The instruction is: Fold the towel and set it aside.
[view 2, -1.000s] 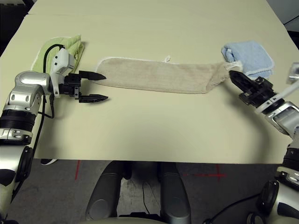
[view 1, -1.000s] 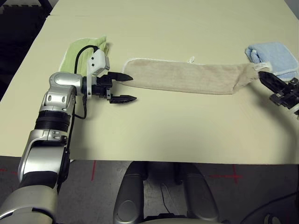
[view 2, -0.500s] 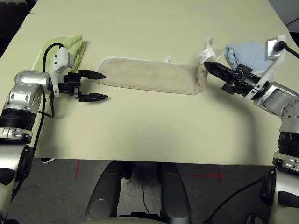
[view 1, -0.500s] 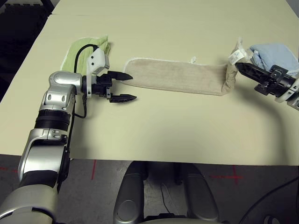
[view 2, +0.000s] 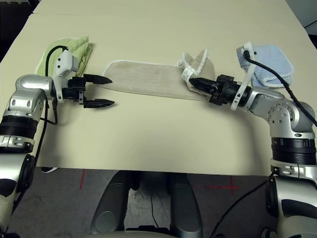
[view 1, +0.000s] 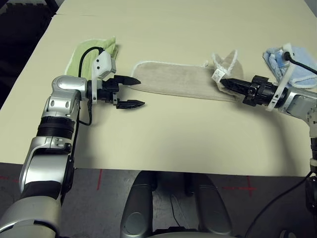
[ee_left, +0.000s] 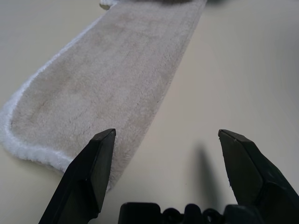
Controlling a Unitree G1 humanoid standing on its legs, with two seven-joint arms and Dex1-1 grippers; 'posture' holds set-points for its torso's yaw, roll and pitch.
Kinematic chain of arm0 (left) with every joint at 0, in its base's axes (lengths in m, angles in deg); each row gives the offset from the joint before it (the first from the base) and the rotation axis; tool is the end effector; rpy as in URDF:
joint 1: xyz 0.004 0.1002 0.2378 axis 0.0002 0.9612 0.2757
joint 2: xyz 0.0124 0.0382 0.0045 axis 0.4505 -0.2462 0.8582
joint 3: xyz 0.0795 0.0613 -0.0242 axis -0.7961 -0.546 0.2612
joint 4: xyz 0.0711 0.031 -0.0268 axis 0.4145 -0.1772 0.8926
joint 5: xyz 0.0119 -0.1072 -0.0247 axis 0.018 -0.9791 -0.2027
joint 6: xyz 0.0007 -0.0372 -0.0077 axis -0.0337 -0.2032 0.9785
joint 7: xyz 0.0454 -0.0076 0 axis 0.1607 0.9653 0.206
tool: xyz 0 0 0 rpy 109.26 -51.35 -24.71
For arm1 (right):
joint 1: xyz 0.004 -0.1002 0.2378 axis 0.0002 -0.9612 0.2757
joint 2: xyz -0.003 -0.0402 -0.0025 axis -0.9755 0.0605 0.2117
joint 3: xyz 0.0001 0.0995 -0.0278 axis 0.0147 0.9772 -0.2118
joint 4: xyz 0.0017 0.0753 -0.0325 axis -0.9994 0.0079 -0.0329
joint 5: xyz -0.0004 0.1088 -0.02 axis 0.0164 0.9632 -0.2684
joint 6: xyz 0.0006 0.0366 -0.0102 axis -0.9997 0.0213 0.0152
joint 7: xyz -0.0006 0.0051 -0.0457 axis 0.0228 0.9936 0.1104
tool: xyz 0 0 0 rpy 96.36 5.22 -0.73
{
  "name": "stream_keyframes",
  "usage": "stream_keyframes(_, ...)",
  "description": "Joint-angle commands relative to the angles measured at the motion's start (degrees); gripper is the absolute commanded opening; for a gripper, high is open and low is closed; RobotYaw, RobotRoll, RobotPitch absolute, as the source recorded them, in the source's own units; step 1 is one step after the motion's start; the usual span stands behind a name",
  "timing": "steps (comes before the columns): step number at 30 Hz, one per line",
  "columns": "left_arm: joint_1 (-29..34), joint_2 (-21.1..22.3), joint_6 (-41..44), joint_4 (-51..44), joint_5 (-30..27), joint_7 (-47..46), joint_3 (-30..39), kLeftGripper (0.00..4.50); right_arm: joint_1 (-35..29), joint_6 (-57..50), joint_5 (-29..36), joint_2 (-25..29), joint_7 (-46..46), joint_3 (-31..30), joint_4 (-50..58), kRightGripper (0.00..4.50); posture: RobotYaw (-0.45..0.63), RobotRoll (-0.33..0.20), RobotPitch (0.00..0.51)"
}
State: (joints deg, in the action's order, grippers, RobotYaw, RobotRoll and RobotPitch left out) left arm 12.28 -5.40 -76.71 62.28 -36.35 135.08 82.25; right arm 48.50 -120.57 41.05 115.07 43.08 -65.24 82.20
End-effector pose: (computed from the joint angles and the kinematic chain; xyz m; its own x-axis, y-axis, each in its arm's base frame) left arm 0.3406 0.2585 0.2252 0.3376 -0.8820 -0.3288 0.9146 0.2247 0.3363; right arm 0.2897 -0.2529 0.2068 0.6510 0.7546 -0.0824 -0.7083 0.6429 0.2915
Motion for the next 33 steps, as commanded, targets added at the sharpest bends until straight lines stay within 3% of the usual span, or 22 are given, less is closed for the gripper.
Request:
stream_keyframes(1,0.9,0.7,-0.2,-0.8,-0.1,0.0,-0.2,4.5,-0.4,-1.3,-0.3,0.1,-1.4,-1.2,1.2,0.03,-0.02,0.0,0.333)
stream_keyframes(15,1.5,0.7,0.1,-1.5,-0.3,-0.4,-0.2,4.5,1.7,-2.0,-2.9,-2.1,-2.2,-5.2,0.7,0.03,-0.01,0.0,0.335)
stream_keyframes(19,1.9,0.9,0.4,-2.0,-0.4,-0.3,-0.1,4.5,1.9,-2.1,-3.3,-2.0,-2.7,-5.9,1.0,1.08,-0.01,0.0,0.335)
stream_keyframes(29,1.8,0.8,0.4,-1.9,-0.2,-0.3,-0.3,4.5,0.4,4.5,-4.4,5.4,-15.5,-6.6,4.2,4.46,-0.02,0.0,0.322)
stream_keyframes(33,1.7,0.4,0.1,-1.2,0.1,-0.7,-0.5,4.5,-0.7,17.8,-10.2,7.8,-21.6,-6.8,0.8,4.46,-0.03,0.0,0.318)
